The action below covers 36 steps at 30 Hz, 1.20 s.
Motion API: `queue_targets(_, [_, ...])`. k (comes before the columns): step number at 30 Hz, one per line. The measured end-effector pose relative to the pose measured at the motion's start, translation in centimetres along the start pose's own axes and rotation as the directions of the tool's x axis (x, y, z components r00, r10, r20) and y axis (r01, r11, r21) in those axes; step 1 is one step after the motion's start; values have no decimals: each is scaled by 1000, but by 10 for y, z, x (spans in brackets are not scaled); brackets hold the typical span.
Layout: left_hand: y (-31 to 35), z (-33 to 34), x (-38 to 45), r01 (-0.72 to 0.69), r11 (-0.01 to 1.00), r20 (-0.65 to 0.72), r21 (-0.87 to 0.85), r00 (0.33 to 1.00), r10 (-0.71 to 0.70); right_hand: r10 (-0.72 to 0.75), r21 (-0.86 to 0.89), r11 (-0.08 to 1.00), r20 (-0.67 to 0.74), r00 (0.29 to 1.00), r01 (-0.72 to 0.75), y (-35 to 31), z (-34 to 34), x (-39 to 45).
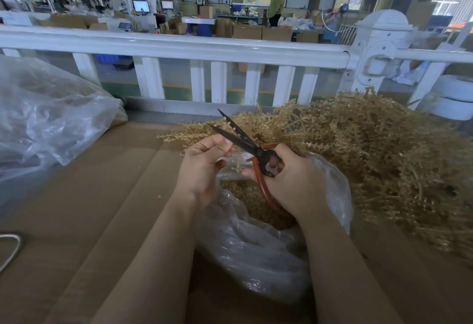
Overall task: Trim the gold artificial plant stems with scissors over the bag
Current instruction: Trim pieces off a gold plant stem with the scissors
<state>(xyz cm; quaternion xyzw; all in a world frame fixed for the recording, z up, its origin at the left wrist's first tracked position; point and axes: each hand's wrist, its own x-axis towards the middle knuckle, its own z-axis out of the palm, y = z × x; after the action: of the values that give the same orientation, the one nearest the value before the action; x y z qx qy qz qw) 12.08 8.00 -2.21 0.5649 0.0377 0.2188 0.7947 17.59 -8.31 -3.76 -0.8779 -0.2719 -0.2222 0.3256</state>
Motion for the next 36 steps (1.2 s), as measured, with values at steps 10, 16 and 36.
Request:
queue_targets(10, [1,0,-1,51,998,-9,-46,999,-52,-48,-12,999,-89,995,47,0,2,-1])
queue_targets(16, [1,1,-2,26,1000,-12,9,1000,-26,-55,7,998,-92,994,55,1,1,-2])
queue_targets(36, [-4,-4,2,-246,963,-39,112,967,252,-51,1,999,-69,996,51,4,0,-2])
